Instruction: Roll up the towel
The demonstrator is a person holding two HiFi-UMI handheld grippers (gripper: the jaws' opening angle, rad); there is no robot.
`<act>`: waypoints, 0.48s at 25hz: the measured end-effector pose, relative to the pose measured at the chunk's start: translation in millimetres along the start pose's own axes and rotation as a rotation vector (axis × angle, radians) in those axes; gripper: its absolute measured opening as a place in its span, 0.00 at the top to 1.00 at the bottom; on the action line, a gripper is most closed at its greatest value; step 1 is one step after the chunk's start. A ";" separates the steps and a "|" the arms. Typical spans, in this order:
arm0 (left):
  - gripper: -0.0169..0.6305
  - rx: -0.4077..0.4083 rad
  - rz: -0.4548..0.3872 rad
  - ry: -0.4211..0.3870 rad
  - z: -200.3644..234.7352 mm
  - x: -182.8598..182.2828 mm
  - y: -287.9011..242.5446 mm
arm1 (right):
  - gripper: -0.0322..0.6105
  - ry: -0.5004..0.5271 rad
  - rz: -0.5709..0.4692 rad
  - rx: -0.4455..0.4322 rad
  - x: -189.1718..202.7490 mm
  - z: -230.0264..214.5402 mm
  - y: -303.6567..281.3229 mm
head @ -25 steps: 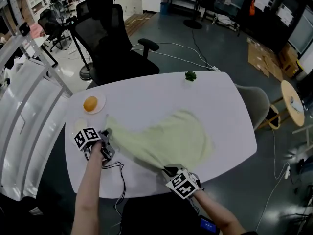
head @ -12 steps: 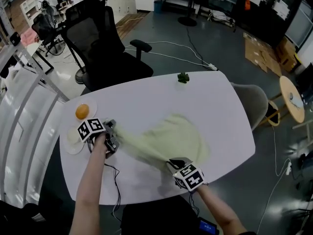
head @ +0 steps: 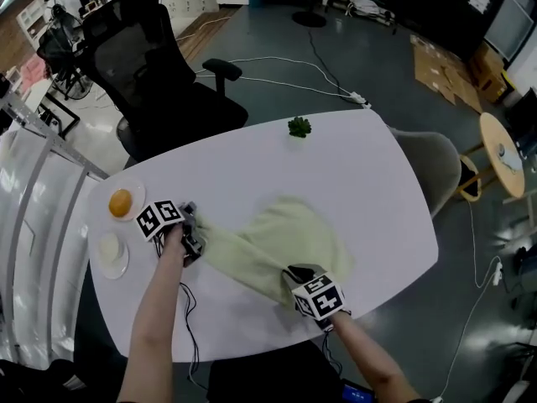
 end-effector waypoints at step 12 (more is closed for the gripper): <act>0.57 0.131 -0.010 0.023 -13.5 -1.9 -1.1 | 0.74 0.078 -0.008 0.049 -8.6 -9.6 6.4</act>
Point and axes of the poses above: the fingertips, and each gripper's own axes: y backward along the fingers, z to its left, x out of its underside, the point moved 7 cm from there along y, backward along the fingers, and after that the axes turned 8 degrees about -z, right-handed, at the moved point
